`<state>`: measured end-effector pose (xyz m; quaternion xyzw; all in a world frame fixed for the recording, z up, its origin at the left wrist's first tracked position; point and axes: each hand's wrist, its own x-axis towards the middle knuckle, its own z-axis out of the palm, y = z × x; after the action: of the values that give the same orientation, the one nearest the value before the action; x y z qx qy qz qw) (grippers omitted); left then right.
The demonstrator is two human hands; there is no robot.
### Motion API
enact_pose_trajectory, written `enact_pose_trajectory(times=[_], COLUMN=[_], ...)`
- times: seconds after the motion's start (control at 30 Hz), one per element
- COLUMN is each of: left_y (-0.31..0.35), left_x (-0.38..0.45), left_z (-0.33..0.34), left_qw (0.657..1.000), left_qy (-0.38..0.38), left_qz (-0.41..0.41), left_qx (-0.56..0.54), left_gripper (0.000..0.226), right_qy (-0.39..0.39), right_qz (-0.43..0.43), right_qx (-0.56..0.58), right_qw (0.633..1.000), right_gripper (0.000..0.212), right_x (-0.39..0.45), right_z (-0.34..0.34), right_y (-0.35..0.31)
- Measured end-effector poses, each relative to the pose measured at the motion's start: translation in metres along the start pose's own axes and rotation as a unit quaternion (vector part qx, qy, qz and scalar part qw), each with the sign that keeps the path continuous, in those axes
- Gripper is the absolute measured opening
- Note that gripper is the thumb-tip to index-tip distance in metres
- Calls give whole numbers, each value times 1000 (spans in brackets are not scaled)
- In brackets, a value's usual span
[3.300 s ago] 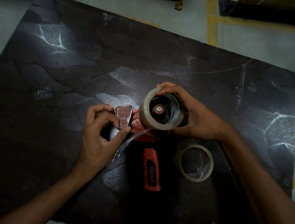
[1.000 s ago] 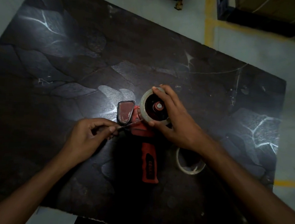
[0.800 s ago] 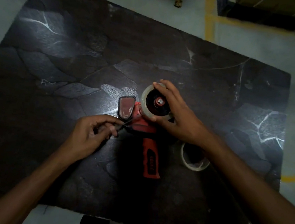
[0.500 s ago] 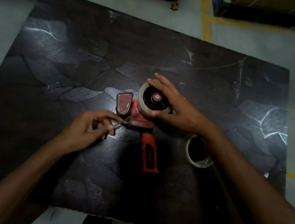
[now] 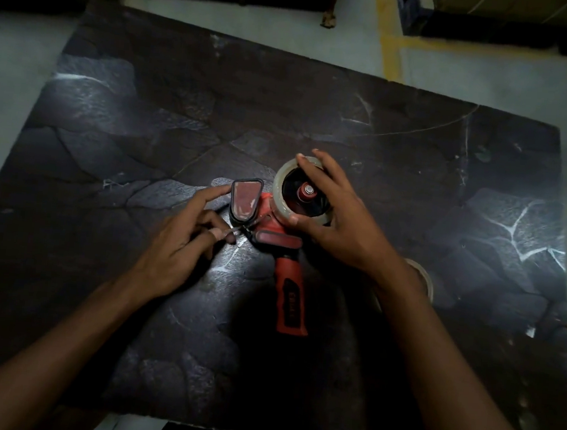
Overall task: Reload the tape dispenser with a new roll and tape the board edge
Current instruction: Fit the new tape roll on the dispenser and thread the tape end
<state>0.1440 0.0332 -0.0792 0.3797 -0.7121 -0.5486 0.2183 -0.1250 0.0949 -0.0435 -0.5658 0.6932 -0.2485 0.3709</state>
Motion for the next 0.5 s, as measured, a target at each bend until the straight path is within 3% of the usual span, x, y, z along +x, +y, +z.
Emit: enact_pose_trajectory(times=[0.07,0.27,0.5], left_y=[0,4,4], left_x=[2,18,25], left_z=[-2,-9,-8], left_qw=[1000,997,990], left_qy=[19,48,83], left_qz=[6,4,24], left_qx=[-1,58,115], left_gripper=[51,73,64], right_qy=[6,-1,23], right_qz=[-2,-8,2], right_qx=[3,9,3], right_qw=[1000,1000,1000], right_gripper=[87,87,88], right_x=[0,1,-1], right_z=[3,3,11], right_y=[3,9,8])
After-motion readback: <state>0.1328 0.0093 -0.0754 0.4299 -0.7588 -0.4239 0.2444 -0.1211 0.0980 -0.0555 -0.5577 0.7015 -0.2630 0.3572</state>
